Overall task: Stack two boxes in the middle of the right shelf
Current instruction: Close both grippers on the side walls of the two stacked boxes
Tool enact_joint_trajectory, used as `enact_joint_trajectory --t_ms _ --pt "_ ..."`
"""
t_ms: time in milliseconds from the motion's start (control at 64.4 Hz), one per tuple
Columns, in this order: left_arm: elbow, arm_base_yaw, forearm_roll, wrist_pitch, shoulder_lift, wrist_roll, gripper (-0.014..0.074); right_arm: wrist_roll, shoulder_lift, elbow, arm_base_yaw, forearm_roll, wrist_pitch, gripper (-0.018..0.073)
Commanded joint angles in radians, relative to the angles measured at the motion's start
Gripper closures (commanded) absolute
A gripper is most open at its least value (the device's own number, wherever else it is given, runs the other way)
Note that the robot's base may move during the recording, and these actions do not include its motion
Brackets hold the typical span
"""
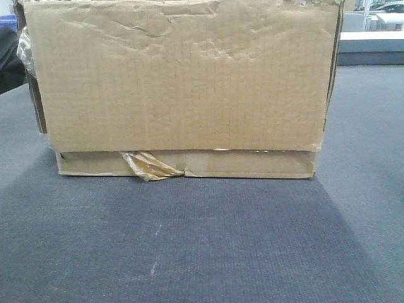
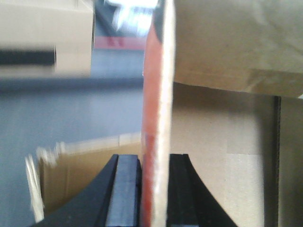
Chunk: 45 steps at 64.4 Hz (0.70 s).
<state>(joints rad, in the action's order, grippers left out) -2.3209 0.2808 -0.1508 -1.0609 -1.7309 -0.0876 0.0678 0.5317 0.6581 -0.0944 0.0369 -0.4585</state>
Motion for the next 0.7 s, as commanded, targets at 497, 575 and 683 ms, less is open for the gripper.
enact_joint_trajectory --t_ms 497,575,683 --pt "-0.007 0.123 0.349 -0.16 -0.231 -0.258 0.0707 0.003 0.003 0.008 0.0 0.0 0.02 -0.001" --pt "-0.007 0.123 0.34 -0.16 -0.248 -0.258 0.0707 0.003 0.003 0.008 0.0 0.0 0.02 -0.001" --pt "-0.007 0.123 0.34 -0.16 -0.265 -0.258 0.0707 0.003 0.003 0.008 0.0 0.0 0.02 -0.001"
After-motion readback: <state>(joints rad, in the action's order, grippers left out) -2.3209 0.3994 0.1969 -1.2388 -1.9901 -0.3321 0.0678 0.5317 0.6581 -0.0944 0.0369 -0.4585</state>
